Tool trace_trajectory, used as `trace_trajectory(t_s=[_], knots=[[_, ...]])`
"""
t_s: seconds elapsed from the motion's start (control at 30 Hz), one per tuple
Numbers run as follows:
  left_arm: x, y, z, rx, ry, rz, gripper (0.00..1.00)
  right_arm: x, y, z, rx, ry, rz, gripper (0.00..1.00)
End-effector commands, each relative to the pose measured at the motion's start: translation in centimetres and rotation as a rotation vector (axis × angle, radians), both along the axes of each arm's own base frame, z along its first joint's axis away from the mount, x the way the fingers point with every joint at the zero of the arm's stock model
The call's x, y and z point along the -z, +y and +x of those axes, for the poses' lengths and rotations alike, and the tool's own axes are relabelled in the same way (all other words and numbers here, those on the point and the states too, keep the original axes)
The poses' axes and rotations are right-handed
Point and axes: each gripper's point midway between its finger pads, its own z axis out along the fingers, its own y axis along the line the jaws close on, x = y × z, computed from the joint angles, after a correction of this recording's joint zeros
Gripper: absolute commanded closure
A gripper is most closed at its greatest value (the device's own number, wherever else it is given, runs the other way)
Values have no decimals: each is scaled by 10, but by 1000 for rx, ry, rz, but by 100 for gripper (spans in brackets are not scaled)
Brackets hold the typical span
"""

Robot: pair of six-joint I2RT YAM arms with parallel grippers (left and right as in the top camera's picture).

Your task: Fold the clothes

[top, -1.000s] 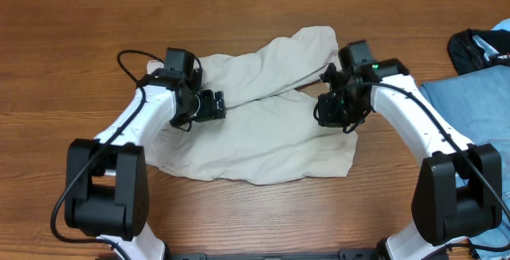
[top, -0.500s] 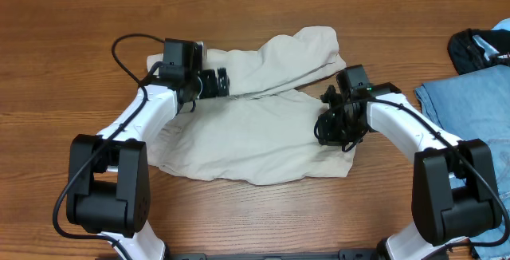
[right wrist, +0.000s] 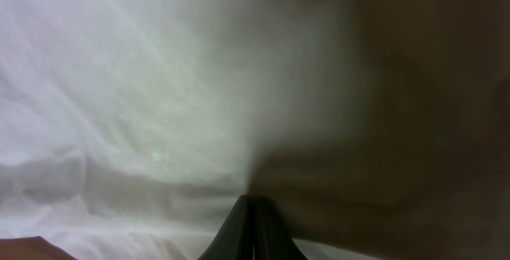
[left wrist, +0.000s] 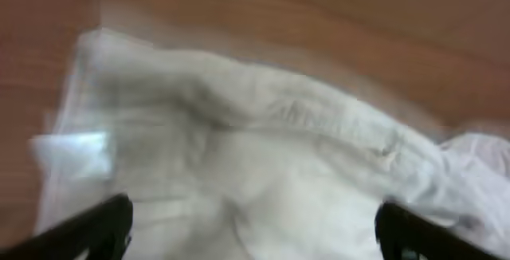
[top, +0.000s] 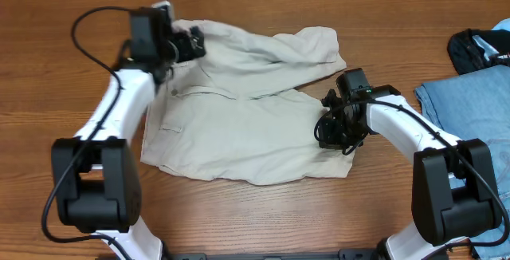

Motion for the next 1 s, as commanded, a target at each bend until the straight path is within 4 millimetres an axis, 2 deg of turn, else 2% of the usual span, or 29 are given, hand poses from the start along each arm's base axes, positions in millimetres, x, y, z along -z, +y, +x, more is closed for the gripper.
trace_trajectory(t_s=[0.0, 0.07, 0.13, 0.2, 0.23, 0.3, 0.33, 0.4, 0.47, 0.5, 0.6, 0.67, 0.83, 0.9, 0.97], knots=[[-9, -7, -23, 75, 157, -28, 0, 0, 2, 1, 0, -3, 7, 96], [-4, -10, -47, 96, 269, -16, 0, -5, 3, 4, 5, -10, 9, 96], [3, -13, -67, 129, 354, 0, 0, -19, 5, 12, 22, -25, 12, 96], [13, -17, -89, 148, 446, 13, 0, -44, 7, 30, 23, -90, 20, 96], [18, -19, -101, 172, 490, 31, 0, -64, 7, 46, 30, -156, 11, 95], [26, -20, -116, 181, 549, 50, 0, -88, 0, 70, 62, -249, -35, 92], [30, -22, -121, 185, 569, 54, 0, -102, -5, 86, 77, -311, -69, 90], [41, -23, -130, 192, 600, 66, 0, -124, -9, 115, 97, -432, -99, 79], [54, -25, -133, 198, 600, 75, 0, -138, -4, 138, 75, -546, -81, 66], [61, -28, -133, 204, 590, 75, 0, -143, -3, 148, 56, -597, -80, 64], [81, -37, -133, 233, 552, 64, 0, -147, 0, 167, 19, -684, -87, 62], [92, -40, -137, 242, 552, 58, 0, -141, 2, 175, -10, -702, -90, 62], [106, -46, -154, 260, 591, 43, 0, -100, 4, 184, -168, -681, -143, 54], [108, -46, -156, 260, 597, 42, 0, -87, 5, 187, -230, -678, -161, 49], [108, -46, -156, 262, 598, 43, 0, -75, 5, 188, -295, -672, -178, 48]])
